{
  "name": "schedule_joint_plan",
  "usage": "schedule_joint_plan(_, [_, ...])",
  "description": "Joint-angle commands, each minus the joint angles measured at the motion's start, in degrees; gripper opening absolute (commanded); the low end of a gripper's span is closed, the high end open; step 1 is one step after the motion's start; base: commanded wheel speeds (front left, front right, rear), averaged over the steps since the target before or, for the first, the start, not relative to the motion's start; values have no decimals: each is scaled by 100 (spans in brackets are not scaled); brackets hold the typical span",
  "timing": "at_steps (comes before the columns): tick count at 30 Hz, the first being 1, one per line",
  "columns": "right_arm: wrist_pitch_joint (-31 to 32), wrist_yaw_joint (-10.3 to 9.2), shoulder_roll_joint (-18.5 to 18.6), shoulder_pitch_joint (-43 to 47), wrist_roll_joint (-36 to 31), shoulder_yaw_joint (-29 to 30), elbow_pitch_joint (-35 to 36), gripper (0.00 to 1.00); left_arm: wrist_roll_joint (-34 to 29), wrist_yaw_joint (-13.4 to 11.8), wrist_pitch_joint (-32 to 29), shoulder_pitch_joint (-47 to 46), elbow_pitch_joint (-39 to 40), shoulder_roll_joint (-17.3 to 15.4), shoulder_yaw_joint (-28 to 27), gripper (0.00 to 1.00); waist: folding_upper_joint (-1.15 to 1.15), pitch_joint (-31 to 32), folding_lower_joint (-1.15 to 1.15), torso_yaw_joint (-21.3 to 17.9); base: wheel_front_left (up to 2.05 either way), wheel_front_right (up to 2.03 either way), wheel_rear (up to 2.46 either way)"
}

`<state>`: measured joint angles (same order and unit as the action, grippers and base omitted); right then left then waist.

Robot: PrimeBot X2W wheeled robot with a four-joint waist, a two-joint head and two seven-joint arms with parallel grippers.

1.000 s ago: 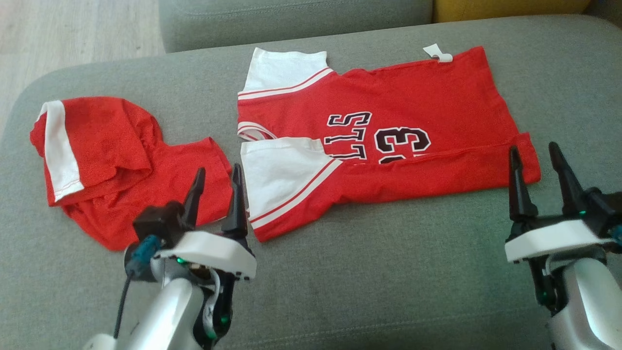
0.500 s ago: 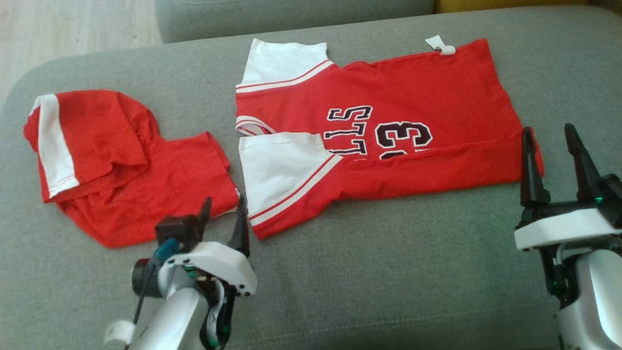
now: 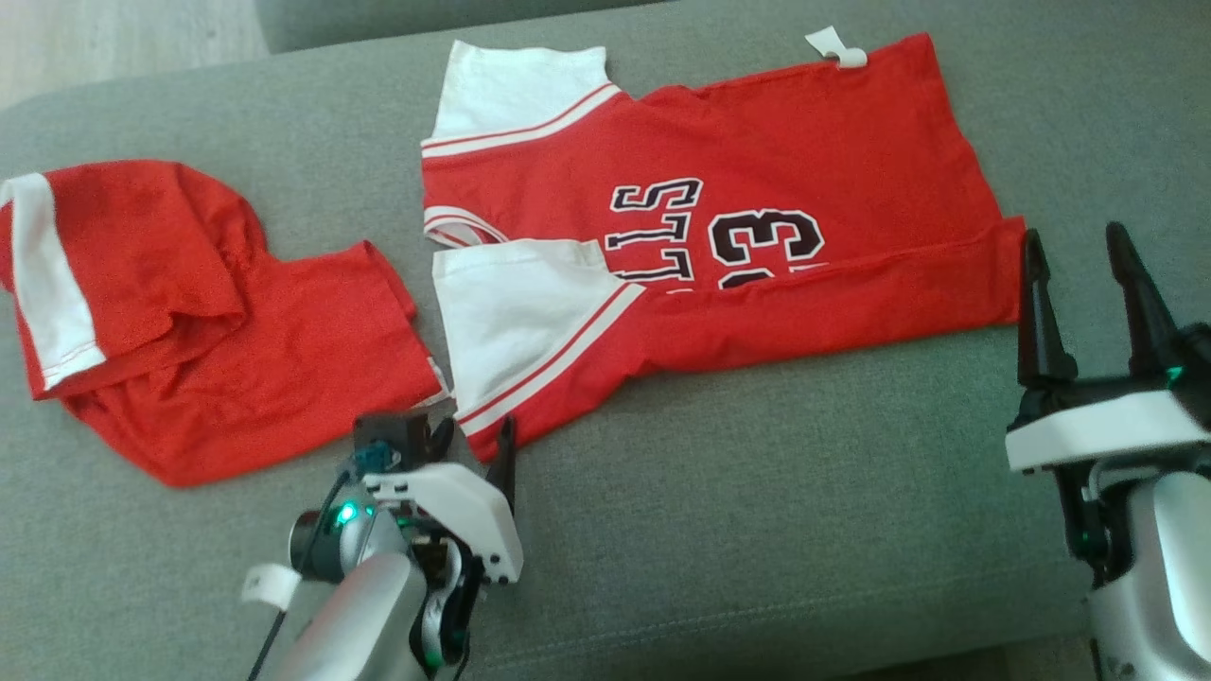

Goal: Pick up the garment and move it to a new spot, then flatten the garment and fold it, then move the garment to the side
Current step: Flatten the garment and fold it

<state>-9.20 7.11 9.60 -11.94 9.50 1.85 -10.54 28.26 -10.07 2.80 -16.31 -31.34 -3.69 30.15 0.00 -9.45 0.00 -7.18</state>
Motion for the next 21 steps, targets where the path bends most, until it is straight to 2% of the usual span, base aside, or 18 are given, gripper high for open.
schedule_joint_plan(1, [19,37,98,-260,-46,-130,236,100,69,25,-80,-300,66,-11,-157,100,0,-78,0,-58,0,0,0])
schedule_joint_plan(5, [45,37,121,-328,-60,-139,236,100,98,27,-220,-380,-59,-7,-127,100,0,-156,0,-102,0,0,0])
schedule_joint_plan(6, [65,37,128,-350,-67,-137,223,100,90,43,-269,-412,-98,-8,-96,96,0,-179,0,-110,0,0,0])
schedule_joint_plan(7, [105,37,129,-369,-78,-120,198,100,77,61,-293,-443,-124,-10,-67,59,0,-196,0,-114,0,0,0])
schedule_joint_plan(8, [168,37,124,-386,-93,-96,158,100,66,92,-300,-470,-138,-10,-35,0,0,-211,0,-116,0,0,0])
schedule_joint_plan(11, [477,37,39,-444,-165,57,-48,100,30,99,-149,-556,-96,-12,-29,0,0,-245,0,-102,0,0,0])
schedule_joint_plan(16, [1121,37,-338,-639,-381,718,-558,100,-148,103,280,-711,144,-43,31,0,0,-277,0,-9,0,0,0])
schedule_joint_plan(21, [1594,37,-528,-947,-593,1258,-1201,100,-315,47,554,-850,425,-77,90,0,0,-363,0,106,0,0,0])
